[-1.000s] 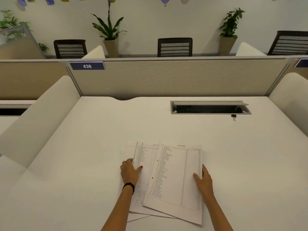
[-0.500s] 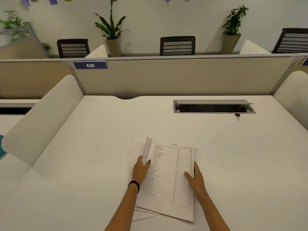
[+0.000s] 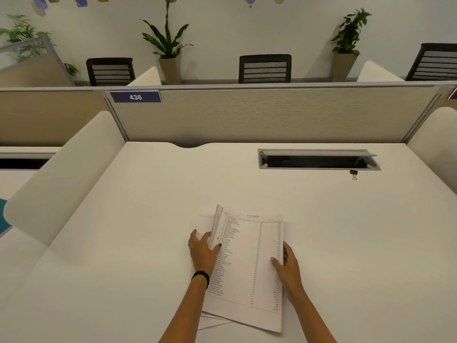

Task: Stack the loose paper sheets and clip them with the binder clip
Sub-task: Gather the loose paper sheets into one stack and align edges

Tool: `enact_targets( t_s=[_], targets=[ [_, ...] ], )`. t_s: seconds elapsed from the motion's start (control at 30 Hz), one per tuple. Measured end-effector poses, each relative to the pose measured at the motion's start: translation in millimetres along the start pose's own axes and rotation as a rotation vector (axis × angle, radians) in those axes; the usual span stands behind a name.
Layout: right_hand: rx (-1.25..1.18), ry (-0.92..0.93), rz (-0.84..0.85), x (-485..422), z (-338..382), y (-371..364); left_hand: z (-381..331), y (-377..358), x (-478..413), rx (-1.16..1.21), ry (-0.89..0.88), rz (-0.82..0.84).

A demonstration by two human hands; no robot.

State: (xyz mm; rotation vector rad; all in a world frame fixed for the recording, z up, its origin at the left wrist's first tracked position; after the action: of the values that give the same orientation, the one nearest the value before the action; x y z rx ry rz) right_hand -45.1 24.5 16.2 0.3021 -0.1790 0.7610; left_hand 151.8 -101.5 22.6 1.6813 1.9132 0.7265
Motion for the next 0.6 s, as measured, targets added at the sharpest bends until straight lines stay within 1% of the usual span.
enact_targets(
  t_s=[0.17,0.47,0.6],
  targets=[
    [0.011,0.011,0.013,-0.9,0.5,-0.4,5.1,2.6,-2.9,-0.019,0.018,0.003],
    [0.022,0.018,0.025,2.0,-0.4,-1.3,0.3,3.2,-7.2,0.086,0.040,0.003],
    [0.024,0.019,0.029,2.5,-0.4,-2.1,-0.5,3.3,-6.1,0.015,0.066,-0.033]
  ],
)
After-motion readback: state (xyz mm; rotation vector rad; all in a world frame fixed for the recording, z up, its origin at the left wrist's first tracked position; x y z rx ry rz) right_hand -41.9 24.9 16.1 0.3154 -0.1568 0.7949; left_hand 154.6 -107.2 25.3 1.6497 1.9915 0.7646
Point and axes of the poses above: each hand's wrist, its own x-axis away from the middle knuckle, its own y-axis out of the back of the hand, z = x × y, the point moved 2 cm from there along -x, towards the middle knuckle, and after that the axes turned 13 degrees about -z, right-handed, at the moved point
